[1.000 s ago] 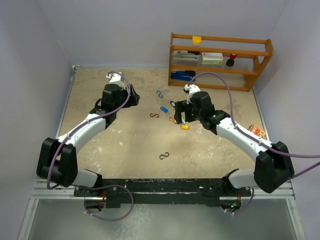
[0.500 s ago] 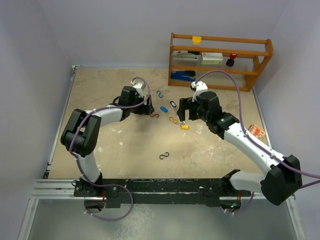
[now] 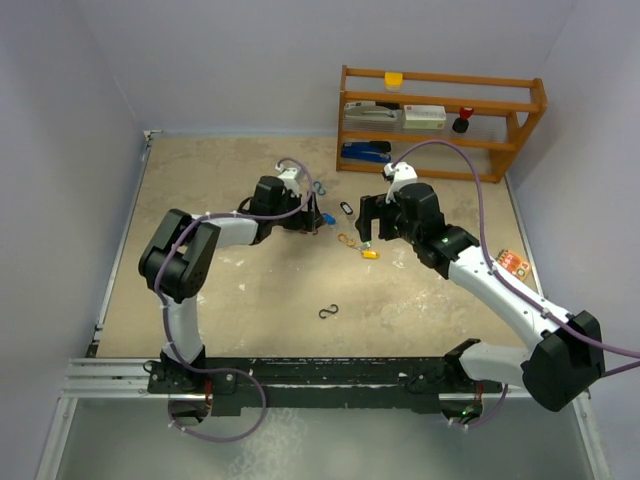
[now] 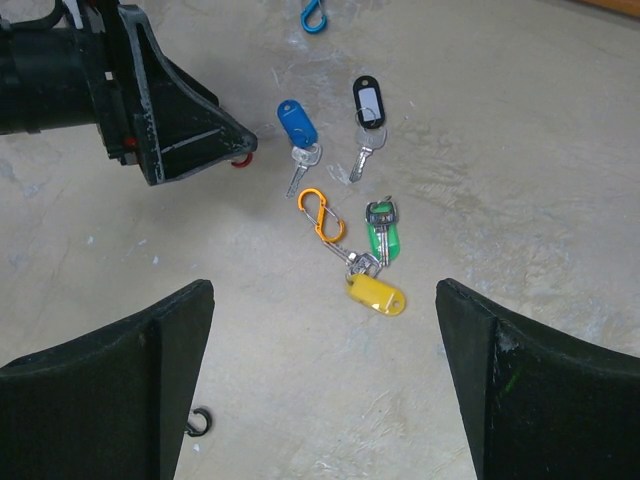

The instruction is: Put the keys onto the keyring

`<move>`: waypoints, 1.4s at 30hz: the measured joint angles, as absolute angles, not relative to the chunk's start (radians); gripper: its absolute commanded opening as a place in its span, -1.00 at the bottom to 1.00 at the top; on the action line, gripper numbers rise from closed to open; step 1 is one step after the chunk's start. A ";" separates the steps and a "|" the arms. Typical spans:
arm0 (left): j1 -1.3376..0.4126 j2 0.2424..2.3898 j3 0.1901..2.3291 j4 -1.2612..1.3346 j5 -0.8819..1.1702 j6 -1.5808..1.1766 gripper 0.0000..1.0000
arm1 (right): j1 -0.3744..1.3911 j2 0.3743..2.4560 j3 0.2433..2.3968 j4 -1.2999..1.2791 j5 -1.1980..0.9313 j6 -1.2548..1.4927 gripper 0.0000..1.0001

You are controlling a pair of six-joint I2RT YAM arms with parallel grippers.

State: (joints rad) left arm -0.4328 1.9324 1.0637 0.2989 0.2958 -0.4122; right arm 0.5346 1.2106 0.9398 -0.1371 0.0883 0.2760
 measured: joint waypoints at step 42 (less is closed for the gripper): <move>-0.559 1.802 0.903 0.255 0.134 -0.430 0.57 | 0.535 1.164 0.880 -0.139 0.114 0.276 0.92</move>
State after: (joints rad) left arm -0.5594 1.8015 0.9028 0.2554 0.1337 -0.4301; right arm 0.5346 1.1637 0.8799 -0.1390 0.1139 0.2756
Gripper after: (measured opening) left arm 0.816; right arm 0.958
